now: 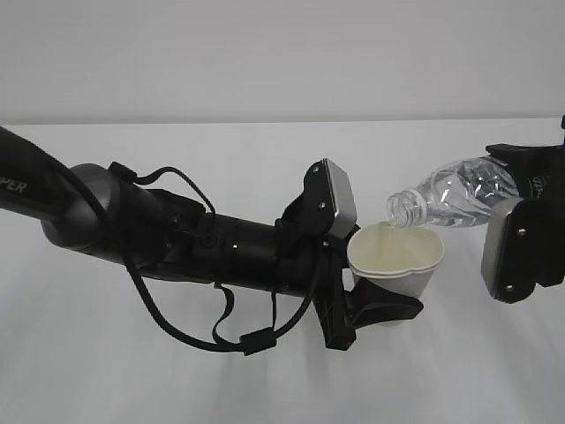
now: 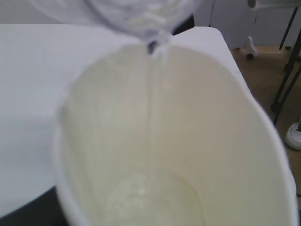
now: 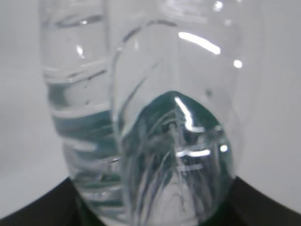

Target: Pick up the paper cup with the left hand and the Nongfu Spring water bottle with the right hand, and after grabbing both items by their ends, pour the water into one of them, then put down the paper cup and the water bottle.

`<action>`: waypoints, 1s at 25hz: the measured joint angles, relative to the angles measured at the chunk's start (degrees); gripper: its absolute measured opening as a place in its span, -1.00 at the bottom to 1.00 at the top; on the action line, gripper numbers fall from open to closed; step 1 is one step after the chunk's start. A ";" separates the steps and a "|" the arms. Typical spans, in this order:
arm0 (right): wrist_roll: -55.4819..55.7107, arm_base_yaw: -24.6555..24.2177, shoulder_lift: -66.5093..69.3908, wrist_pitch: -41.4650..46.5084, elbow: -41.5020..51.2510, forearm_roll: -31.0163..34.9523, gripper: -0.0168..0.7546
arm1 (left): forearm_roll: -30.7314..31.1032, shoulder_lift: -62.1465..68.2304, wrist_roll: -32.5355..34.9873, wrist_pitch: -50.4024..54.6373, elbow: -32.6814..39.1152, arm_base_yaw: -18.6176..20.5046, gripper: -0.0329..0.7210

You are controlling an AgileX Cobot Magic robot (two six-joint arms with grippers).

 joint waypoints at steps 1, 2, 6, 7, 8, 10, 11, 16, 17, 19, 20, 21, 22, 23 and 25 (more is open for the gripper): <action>0.00 0.00 0.00 0.00 0.00 0.00 0.07 | 0.00 0.00 0.00 0.00 0.00 0.00 0.24; -0.09 0.00 0.00 0.00 0.00 -0.10 0.07 | 0.00 0.00 0.00 0.00 0.00 0.00 0.24; -0.42 0.00 0.00 0.12 0.00 -0.10 0.07 | 0.00 0.00 0.00 0.00 0.00 0.00 0.23; -0.45 0.00 0.00 0.15 0.00 -0.10 0.07 | 0.00 0.00 0.00 0.00 0.00 0.00 0.23; -0.68 0.00 0.00 0.24 0.00 -0.10 0.07 | 0.00 0.00 0.00 0.00 0.00 0.00 0.23; -0.68 0.00 0.00 0.46 0.00 -0.10 0.07 | 0.00 0.00 0.00 0.00 0.00 0.00 0.23; -0.77 0.00 0.00 0.44 0.00 -0.21 0.07 | 0.00 0.00 0.00 0.00 0.00 0.00 0.23; -0.90 0.00 0.00 0.44 0.00 -0.21 0.07 | 0.00 0.00 0.00 0.00 0.00 0.00 0.23; -0.90 0.00 0.00 0.47 0.00 -0.21 0.07 | 0.00 0.00 0.00 0.00 0.00 0.00 0.23; -0.90 0.00 0.00 0.71 0.00 -0.21 0.07 | 0.00 0.00 0.00 0.00 0.00 0.00 0.23; -0.90 0.00 0.00 0.89 0.00 -0.21 0.07 | 0.00 0.00 0.00 0.00 0.00 0.00 0.23; -0.90 0.00 0.00 1.01 0.00 -0.21 0.07 | 0.00 0.00 0.00 0.00 0.00 0.00 0.23; -1.02 0.00 0.00 1.01 0.00 -0.21 0.07 | 0.00 0.00 0.00 0.00 0.00 0.00 0.23; -1.11 0.00 0.00 1.03 0.00 -0.21 0.07 | 0.00 0.00 0.00 0.00 0.00 0.00 0.23; -1.36 0.00 0.00 1.13 0.00 -0.21 0.07 | 0.00 0.00 0.00 0.00 0.00 0.00 0.23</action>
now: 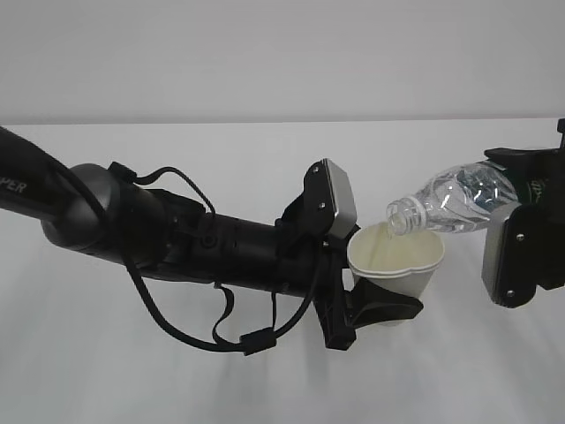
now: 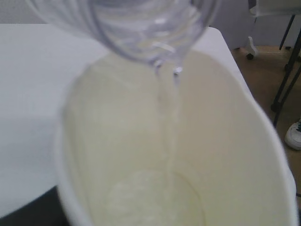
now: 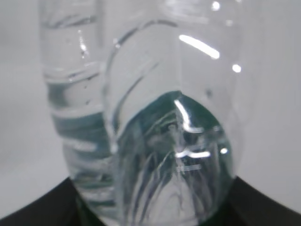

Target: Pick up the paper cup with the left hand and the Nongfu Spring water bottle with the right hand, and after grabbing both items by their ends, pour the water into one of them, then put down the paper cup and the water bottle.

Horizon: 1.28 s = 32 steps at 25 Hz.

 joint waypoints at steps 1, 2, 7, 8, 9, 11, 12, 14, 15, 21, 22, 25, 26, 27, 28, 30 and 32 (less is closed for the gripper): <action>-0.12 0.00 0.00 0.00 0.00 0.00 0.07 | 0.00 0.00 0.00 0.00 0.00 0.00 0.23; -0.12 0.00 0.00 0.00 0.00 0.00 0.07 | 0.00 0.00 0.00 0.00 0.00 0.00 0.23; -0.60 0.00 0.00 0.00 0.00 0.00 0.07 | 0.00 0.00 0.00 0.00 0.00 0.00 0.23; -0.60 0.00 0.00 0.00 0.00 0.00 0.07 | 0.00 0.00 0.00 0.10 0.00 0.00 0.23; -0.71 0.00 0.00 0.00 0.00 0.00 0.07 | 0.00 0.00 0.00 0.02 0.00 0.00 0.23; -0.75 0.00 0.00 0.00 0.00 0.00 0.07 | 0.00 0.00 0.00 0.02 0.00 0.00 0.23; -0.84 0.00 0.00 0.00 0.00 0.00 0.07 | 0.00 0.00 0.00 0.02 0.00 0.00 0.23; -0.84 0.00 0.00 0.00 0.00 0.00 0.07 | 0.00 0.00 0.00 0.02 0.00 0.00 0.23; -0.84 0.00 0.00 0.00 0.00 0.00 0.07 | 0.00 0.00 0.00 0.02 0.00 0.00 0.23; -0.97 0.00 0.00 0.00 0.00 0.00 0.07 | 0.00 0.00 0.00 0.23 0.00 0.00 0.22; -0.97 0.00 0.00 0.00 0.00 0.00 0.07 | 0.00 0.00 0.00 0.23 0.00 0.00 0.22; -0.97 0.00 0.00 0.00 0.00 0.00 0.07 | 0.00 0.00 0.00 0.35 0.00 0.00 0.22; -0.97 0.00 0.00 0.00 0.00 0.00 0.07 | 0.00 0.00 0.00 0.46 0.00 0.00 0.22; -0.97 0.00 0.00 0.00 0.00 0.00 0.07 | 0.00 0.00 0.00 0.57 0.00 0.00 0.22; -0.97 0.00 0.00 0.00 0.00 0.00 0.07 | 0.00 0.00 0.00 0.69 0.00 0.00 0.22; -0.97 0.00 0.00 0.00 0.00 0.00 0.07 | 0.00 0.00 0.00 0.78 0.00 0.00 0.22; -0.97 0.00 0.00 0.00 0.00 0.00 0.07 | 0.00 0.00 0.00 0.91 0.00 0.00 0.22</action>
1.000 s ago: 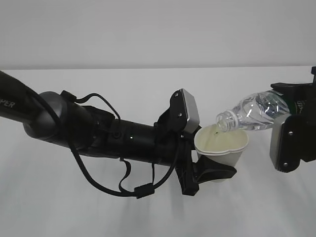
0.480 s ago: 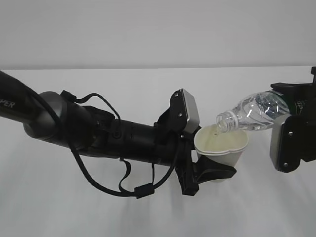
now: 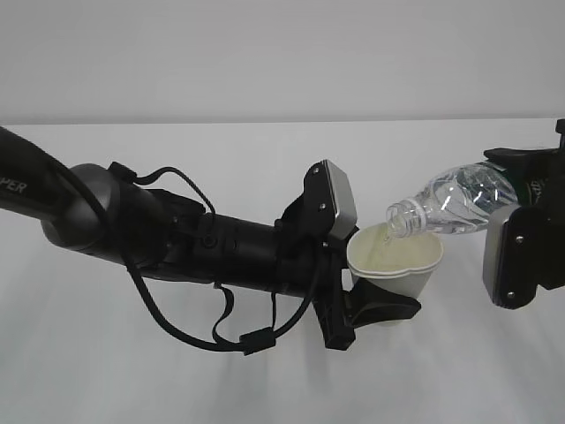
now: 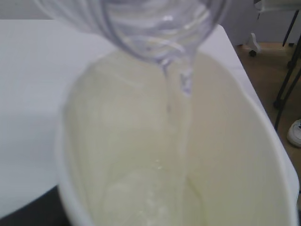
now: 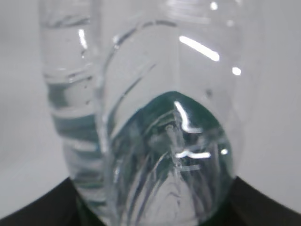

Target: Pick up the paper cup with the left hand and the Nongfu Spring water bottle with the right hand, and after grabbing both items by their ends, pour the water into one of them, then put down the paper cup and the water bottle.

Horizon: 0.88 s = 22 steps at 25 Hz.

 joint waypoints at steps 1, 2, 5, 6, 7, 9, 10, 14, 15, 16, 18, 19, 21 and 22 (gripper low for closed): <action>-0.11 0.00 0.00 0.00 0.00 0.00 0.07 | 0.00 0.00 0.00 0.00 0.00 0.00 0.22; -0.23 0.00 0.00 0.00 0.00 0.00 0.07 | 0.00 0.00 0.00 0.00 0.00 0.00 0.22; -0.46 0.00 0.00 0.00 0.00 0.00 0.07 | 0.00 0.00 0.00 0.00 0.00 0.00 0.22; -0.49 0.00 0.00 0.00 0.00 0.00 0.07 | 0.00 0.00 0.00 0.00 0.00 0.00 0.22; -0.60 0.00 0.00 0.00 0.00 0.00 0.07 | 0.00 0.00 0.00 0.00 0.00 0.00 0.22; -0.71 0.00 0.00 0.00 0.00 0.00 0.07 | 0.00 0.00 0.00 0.00 0.00 0.00 0.22; -0.71 0.00 0.00 0.00 0.00 0.00 0.07 | 0.00 0.00 0.00 0.00 0.00 0.00 0.22; -1.05 0.00 0.00 0.00 0.00 0.00 0.07 | 0.00 0.00 0.00 0.00 0.00 0.00 0.22; -1.05 0.00 0.00 0.00 0.00 0.00 0.07 | 0.00 0.00 0.00 0.00 0.00 0.00 0.22; -1.16 0.00 0.00 0.00 0.00 0.00 0.07 | 0.00 0.00 0.00 0.00 0.00 0.00 0.22; -1.16 0.00 0.00 0.00 0.00 0.00 0.07 | 0.00 0.00 0.00 0.00 0.00 0.00 0.22; -1.16 0.00 0.00 0.00 0.00 0.00 0.07 | 0.00 0.00 0.00 0.00 0.00 0.00 0.22; -1.16 0.00 0.00 0.00 0.00 0.00 0.07 | 0.00 0.00 0.00 0.00 0.00 0.00 0.22; -1.16 0.00 0.00 0.00 0.00 0.00 0.07 | 0.00 0.00 0.00 0.00 0.00 0.00 0.22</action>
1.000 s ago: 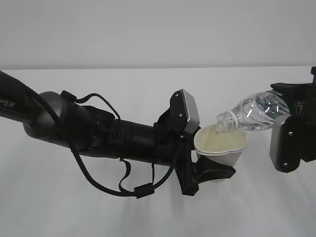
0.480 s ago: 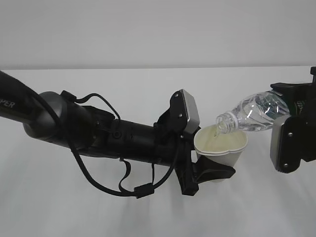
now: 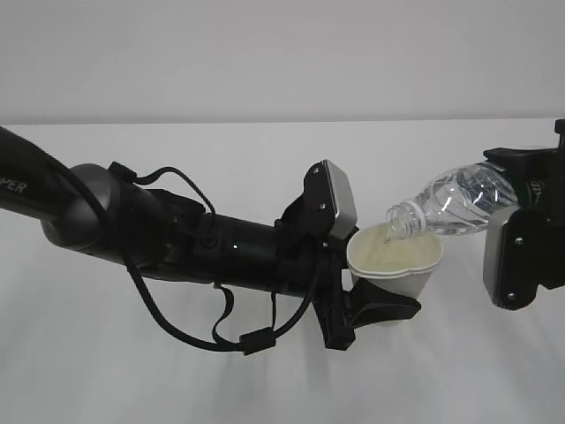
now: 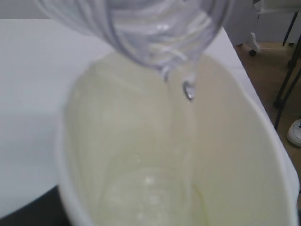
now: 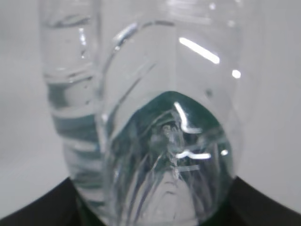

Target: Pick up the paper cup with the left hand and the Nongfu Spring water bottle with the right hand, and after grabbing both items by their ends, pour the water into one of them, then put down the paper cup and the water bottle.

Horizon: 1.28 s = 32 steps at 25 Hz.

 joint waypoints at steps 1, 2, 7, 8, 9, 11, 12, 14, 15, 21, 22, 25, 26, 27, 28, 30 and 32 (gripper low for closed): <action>0.00 0.00 0.00 0.00 0.00 0.00 0.07 | 0.00 0.00 0.00 0.00 0.00 0.00 0.22; 0.00 0.00 0.00 0.00 0.00 0.00 0.07 | 0.00 0.00 0.00 0.00 0.00 0.00 0.22; -0.12 0.00 0.00 0.00 0.00 0.00 0.07 | 0.00 0.00 0.00 0.00 0.00 0.00 0.22; -0.12 0.00 0.00 0.00 0.00 0.00 0.07 | 0.00 0.00 0.00 0.00 0.00 0.00 0.22; -0.19 0.00 0.00 0.00 0.00 0.00 0.07 | 0.00 0.00 0.00 0.00 0.00 0.00 0.22; -0.19 0.00 0.00 0.00 0.00 0.00 0.07 | 0.00 0.00 0.00 0.00 0.00 0.00 0.22; -0.19 0.00 0.00 0.00 0.00 0.00 0.07 | 0.10 0.00 0.00 0.00 0.00 0.00 0.22; -0.19 0.00 0.00 0.00 0.00 0.00 0.07 | 0.10 0.00 0.00 0.00 0.00 0.00 0.22; -0.19 0.00 0.00 0.00 0.00 0.00 0.07 | 0.10 0.00 0.00 0.00 0.00 0.00 0.22; -0.46 0.00 0.00 0.00 0.00 0.00 0.07 | 0.10 0.00 0.00 0.00 0.00 0.00 0.22; -0.46 0.00 0.00 0.00 0.00 0.00 0.07 | 0.10 0.00 0.00 0.00 0.00 0.00 0.22; -0.60 0.00 0.00 0.00 0.00 0.00 0.07 | 0.10 0.00 0.00 0.00 0.00 0.00 0.22; -0.60 0.00 0.00 0.00 0.00 0.00 0.07 | 0.10 0.00 0.00 0.00 0.00 0.00 0.22; -0.65 0.00 0.00 0.00 0.00 0.00 0.07 | 0.21 0.00 0.00 0.02 0.00 0.00 0.22; -0.74 0.00 0.00 0.00 0.00 0.00 0.07 | 0.21 0.00 0.00 0.02 0.00 0.00 0.22; -0.74 0.00 0.00 0.00 0.00 0.00 0.07 | 0.31 0.00 0.00 0.02 0.00 0.00 0.22; -0.78 0.00 0.00 0.00 0.00 0.10 0.07 | 0.31 0.00 0.00 0.02 0.00 0.00 0.22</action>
